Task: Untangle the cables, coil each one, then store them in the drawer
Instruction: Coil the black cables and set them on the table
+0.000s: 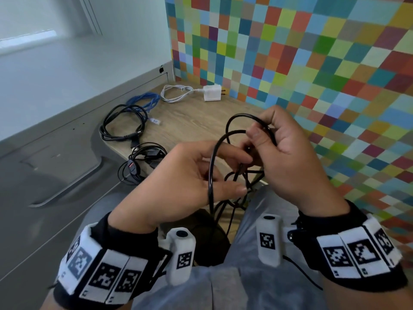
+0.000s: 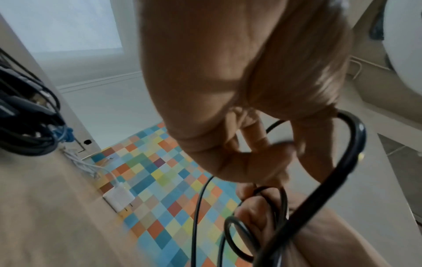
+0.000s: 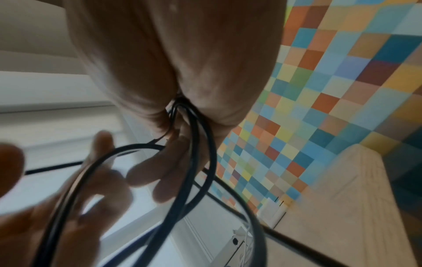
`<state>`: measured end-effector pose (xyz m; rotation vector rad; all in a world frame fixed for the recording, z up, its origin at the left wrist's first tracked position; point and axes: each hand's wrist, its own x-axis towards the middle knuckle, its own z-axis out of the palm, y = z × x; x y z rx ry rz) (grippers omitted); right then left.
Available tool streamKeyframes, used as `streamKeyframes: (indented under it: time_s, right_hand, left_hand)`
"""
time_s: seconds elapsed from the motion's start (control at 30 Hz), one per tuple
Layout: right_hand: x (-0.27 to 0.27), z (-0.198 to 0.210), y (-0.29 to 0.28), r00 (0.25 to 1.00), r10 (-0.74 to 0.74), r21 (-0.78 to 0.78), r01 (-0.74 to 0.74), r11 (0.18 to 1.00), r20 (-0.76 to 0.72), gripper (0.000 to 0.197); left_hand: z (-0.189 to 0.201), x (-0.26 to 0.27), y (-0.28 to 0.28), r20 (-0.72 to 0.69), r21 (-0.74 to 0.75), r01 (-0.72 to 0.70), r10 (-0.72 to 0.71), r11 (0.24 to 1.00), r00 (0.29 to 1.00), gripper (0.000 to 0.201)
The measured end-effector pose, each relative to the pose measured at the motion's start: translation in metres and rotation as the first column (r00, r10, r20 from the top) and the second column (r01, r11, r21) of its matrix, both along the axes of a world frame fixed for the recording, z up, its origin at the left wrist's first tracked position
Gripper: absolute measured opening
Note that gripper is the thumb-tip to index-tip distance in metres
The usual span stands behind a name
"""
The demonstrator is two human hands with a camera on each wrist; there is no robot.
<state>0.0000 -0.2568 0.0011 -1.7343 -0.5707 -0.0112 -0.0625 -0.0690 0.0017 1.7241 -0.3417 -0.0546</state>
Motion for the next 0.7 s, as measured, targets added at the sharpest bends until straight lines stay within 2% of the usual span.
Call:
streamKeyframes:
  time_s: [0.1,0.2,0.3,0.37,0.43,0.5,0.57,0.63,0.7]
  right_hand:
    - [0.001,0.005,-0.004,0.997,0.016,0.109,-0.008,0.994,-0.076,0.013]
    - [0.003,0.006,-0.006,0.992,0.034,0.146,-0.016,0.989,-0.122,0.014]
    - [0.005,0.002,-0.005,0.992,0.057,0.146,-0.04,0.988,-0.115,0.015]
    - [0.004,0.001,-0.005,0.991,0.075,0.144,-0.058,0.988,-0.115,0.016]
    - [0.002,0.003,-0.006,0.988,0.081,0.131,-0.064,0.989,-0.129,0.016]
    - [0.003,0.005,-0.008,0.994,0.022,0.087,-0.012,0.996,-0.111,0.014]
    - [0.009,0.005,-0.013,0.994,-0.072,0.121,0.081,0.989,-0.08,0.014]
    - [0.017,0.003,-0.022,0.985,-0.156,0.192,0.168,0.967,-0.076,0.016]
    - [0.024,0.0,-0.031,0.974,-0.211,0.234,0.225,0.946,-0.083,0.018]
  left_hand:
    - [0.001,-0.001,0.007,-0.032,-0.031,0.034,-0.035,0.999,0.999,0.027]
    - [0.001,0.001,0.007,-0.012,0.021,0.011,-0.011,1.0,1.0,0.025]
    - [-0.001,0.001,0.004,-0.02,0.024,0.068,-0.068,0.997,0.998,0.014]
    - [0.0,0.0,0.003,-0.045,0.072,0.131,-0.128,0.989,0.991,0.018]
    - [0.001,-0.002,0.002,-0.077,0.108,0.127,-0.119,0.986,0.99,0.022]
    - [-0.001,-0.001,0.002,-0.054,0.091,-0.012,0.017,0.996,0.998,0.014]
    - [-0.005,0.003,0.003,-0.013,0.039,-0.21,0.211,0.977,0.977,0.025]
    - [-0.005,0.007,0.005,0.0,-0.09,-0.389,0.39,0.917,0.921,0.028]
    - [-0.001,0.008,0.009,0.016,-0.234,-0.506,0.524,0.83,0.852,0.026]
